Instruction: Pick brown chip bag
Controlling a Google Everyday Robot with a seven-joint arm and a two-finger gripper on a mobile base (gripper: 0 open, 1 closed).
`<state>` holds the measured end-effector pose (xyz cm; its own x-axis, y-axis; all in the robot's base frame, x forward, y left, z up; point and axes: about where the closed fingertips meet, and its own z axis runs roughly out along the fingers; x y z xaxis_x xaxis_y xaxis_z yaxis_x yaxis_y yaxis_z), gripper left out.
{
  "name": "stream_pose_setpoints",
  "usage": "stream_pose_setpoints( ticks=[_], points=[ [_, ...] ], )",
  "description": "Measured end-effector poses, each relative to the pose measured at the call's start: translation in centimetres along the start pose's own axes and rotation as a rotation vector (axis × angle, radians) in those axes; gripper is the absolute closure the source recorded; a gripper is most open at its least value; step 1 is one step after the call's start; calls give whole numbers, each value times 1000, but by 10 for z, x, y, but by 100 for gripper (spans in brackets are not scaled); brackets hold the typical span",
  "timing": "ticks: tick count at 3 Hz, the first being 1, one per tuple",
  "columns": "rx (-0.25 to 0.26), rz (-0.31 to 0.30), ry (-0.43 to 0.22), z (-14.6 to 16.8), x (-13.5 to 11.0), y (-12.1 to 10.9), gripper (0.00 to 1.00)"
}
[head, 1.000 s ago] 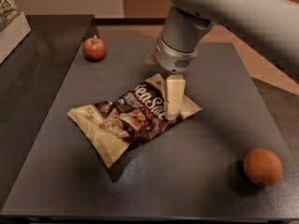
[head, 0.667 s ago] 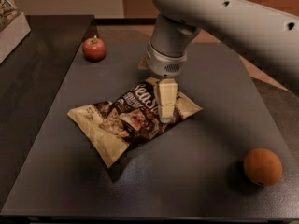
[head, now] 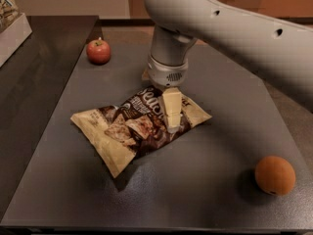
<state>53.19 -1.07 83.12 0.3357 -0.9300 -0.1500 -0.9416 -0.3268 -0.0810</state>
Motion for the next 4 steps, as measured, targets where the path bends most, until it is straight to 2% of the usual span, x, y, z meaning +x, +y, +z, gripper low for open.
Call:
stream_pose_setpoints(
  ticks=[1, 2, 4],
  points=[
    [3, -10, 42, -4, 2, 2, 17],
    [27, -19, 59, -20, 1, 2, 41],
    [76, -43, 54, -50, -6, -1, 87]
  ],
)
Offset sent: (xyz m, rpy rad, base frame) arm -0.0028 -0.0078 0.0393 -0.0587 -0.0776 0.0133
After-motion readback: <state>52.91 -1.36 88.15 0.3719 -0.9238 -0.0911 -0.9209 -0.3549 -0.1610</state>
